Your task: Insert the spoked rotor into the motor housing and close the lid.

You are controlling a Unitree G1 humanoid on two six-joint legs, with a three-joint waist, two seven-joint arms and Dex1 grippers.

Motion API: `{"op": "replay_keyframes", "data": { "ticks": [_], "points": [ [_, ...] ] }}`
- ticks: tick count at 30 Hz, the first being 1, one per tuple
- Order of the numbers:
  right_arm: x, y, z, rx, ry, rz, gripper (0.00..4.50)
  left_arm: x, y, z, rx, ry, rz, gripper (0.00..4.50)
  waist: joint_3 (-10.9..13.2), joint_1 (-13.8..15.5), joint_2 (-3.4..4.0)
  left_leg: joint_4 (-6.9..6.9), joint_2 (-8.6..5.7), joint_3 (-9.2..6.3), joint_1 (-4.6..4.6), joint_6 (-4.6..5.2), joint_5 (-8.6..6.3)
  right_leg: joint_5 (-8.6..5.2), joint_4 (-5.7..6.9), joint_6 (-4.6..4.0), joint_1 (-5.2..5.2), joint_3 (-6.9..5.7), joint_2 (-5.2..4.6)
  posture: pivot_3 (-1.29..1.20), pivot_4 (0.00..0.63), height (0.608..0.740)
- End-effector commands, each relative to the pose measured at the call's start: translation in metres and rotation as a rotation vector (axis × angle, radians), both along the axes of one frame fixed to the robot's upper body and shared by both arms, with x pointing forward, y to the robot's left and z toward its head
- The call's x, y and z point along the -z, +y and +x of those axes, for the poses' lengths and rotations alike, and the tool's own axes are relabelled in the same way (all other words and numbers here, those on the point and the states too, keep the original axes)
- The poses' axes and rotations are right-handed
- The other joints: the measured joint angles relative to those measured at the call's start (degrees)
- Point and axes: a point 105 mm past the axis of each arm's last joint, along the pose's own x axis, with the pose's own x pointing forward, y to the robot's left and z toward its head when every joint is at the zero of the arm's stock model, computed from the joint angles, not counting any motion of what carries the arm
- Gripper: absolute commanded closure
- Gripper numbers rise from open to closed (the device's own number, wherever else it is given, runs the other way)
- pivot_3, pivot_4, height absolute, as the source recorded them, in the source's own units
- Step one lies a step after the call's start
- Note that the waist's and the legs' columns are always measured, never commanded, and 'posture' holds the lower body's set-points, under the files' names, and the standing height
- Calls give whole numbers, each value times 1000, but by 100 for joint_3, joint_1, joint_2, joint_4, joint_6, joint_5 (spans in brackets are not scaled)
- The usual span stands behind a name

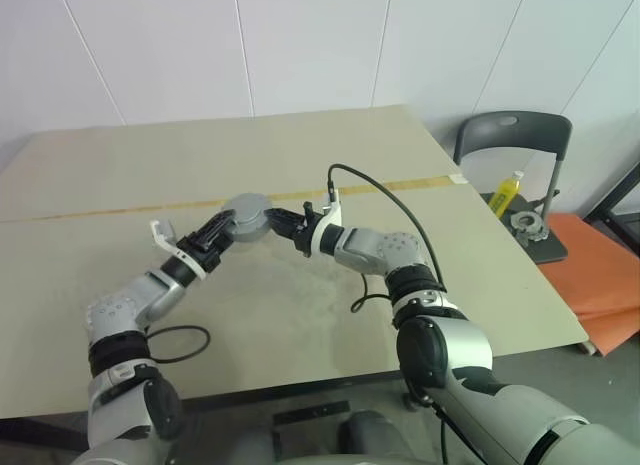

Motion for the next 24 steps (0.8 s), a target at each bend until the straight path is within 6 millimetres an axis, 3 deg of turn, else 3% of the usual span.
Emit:
{"op": "replay_keyframes", "data": {
  "ticks": [1,17,24],
  "points": [
    [-30,51,-23,-104,-38,159,3325,-2,1,0,10,-3,22,2330,0,0,0,0,0,0,0,0,0,0,0,0,0,0,0,0,0,740],
    [-38,51,-24,-116,-80,169,3325,0,-1,2,16,14,-9,2330,0,-2,0,5,0,-1,0,0,0,0,5,0,1,0,0,0,0,740],
    [-43,54,-27,-135,-124,165,1106,0,-1,3,10,14,-10,2330,-1,-1,-1,6,0,-1,0,0,0,0,6,0,1,0,0,0,0,740]
  ]
}}
